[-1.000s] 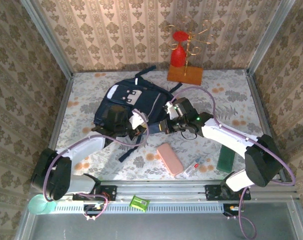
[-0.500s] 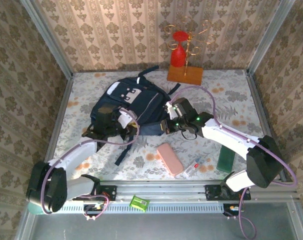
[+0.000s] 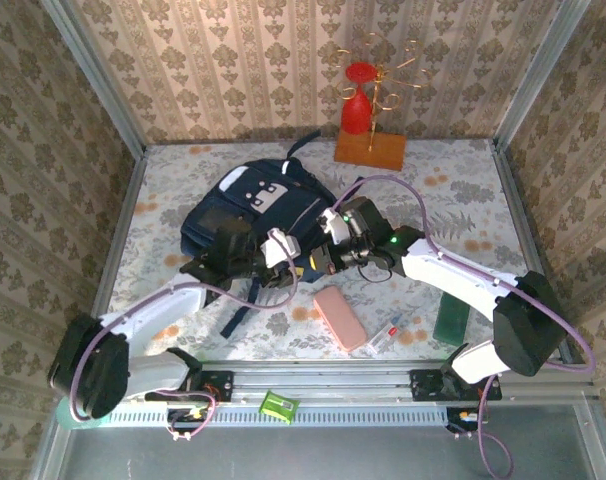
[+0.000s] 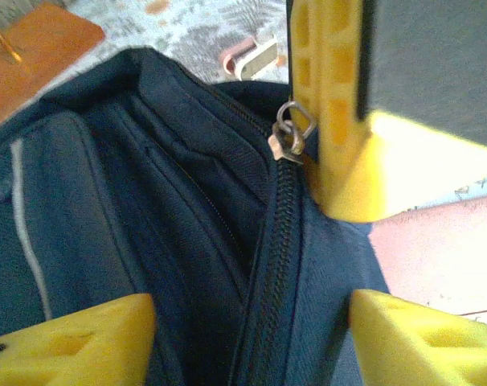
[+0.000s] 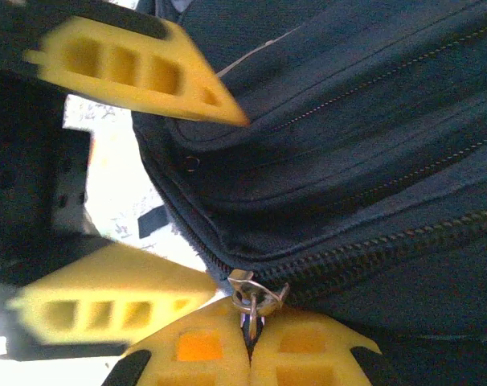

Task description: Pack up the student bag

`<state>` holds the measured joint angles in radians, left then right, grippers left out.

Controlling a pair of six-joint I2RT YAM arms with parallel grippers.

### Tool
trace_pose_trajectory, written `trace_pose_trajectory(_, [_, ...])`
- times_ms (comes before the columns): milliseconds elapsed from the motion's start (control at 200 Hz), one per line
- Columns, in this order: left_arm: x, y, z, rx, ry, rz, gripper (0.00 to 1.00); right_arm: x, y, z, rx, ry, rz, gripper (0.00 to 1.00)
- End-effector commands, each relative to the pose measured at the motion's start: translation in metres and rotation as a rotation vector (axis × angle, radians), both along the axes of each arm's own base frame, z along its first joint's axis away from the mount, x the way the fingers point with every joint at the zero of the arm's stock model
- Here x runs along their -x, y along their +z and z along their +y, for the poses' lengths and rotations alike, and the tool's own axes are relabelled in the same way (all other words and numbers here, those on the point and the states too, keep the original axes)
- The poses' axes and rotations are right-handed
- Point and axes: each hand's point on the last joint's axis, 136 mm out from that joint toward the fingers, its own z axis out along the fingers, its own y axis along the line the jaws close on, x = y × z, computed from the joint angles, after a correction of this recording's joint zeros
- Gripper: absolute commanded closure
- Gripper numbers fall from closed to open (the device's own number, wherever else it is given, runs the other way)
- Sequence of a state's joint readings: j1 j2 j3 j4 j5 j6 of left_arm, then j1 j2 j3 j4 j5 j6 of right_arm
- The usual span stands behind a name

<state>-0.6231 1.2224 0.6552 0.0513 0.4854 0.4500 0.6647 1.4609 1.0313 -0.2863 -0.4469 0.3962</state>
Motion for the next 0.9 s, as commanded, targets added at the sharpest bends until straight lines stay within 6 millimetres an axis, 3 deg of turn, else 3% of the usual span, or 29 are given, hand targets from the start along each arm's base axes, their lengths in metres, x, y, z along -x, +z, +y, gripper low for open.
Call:
trace_pose_trajectory(0, [-0.002,0.004,-0.008,-0.037,-0.041,-0.024,0.48,0.005,0.042,0.02,-0.135,0.074,-0.07,1.0])
trace_pose_trajectory(120, [-0.008,0.006,-0.003,-0.051,-0.001,-0.017,0.87,0.002,0.031,0.008,-0.072,0.03,-0.058,1.0])
trace_pose_trajectory(250, [-0.013,0.013,0.012,-0.022,0.056,-0.009,1.0,-0.012,0.008,-0.026,0.052,-0.108,-0.025,1.0])
trace_pose_trajectory(380, [-0.015,0.025,0.022,0.038,0.075,-0.033,1.0,-0.027,-0.009,-0.062,0.189,-0.248,-0.028,1.0])
trace_pose_trajectory(540, [-0.018,0.028,0.03,0.076,0.084,-0.037,1.0,-0.044,-0.012,-0.088,0.268,-0.35,-0.055,1.0])
trace_pose_trajectory(625, [-0.025,0.031,0.039,0.104,0.129,-0.033,1.0,-0.053,-0.013,-0.097,0.278,-0.387,-0.057,1.0])
trace_pose_trajectory(645, [-0.034,0.031,0.049,0.106,0.177,-0.037,1.0,-0.054,-0.012,-0.097,0.276,-0.389,-0.06,1.0])
trace_pose_trajectory(695, [-0.045,0.032,0.061,0.106,0.256,-0.05,1.0,-0.056,-0.009,-0.088,0.246,-0.362,-0.068,1.0])
trace_pose_trajectory(780, [-0.055,0.032,0.075,0.094,0.341,-0.086,0.98,-0.049,0.004,-0.056,0.158,-0.255,-0.109,1.0])
trace_pose_trajectory(840, [-0.054,0.035,0.079,0.095,0.354,-0.099,0.74,-0.038,0.014,-0.031,0.094,-0.157,-0.131,1.0])
trace_pose_trajectory(895, [-0.046,0.039,0.074,0.115,0.315,-0.099,0.59,-0.028,0.024,-0.01,0.025,-0.075,-0.135,1.0])
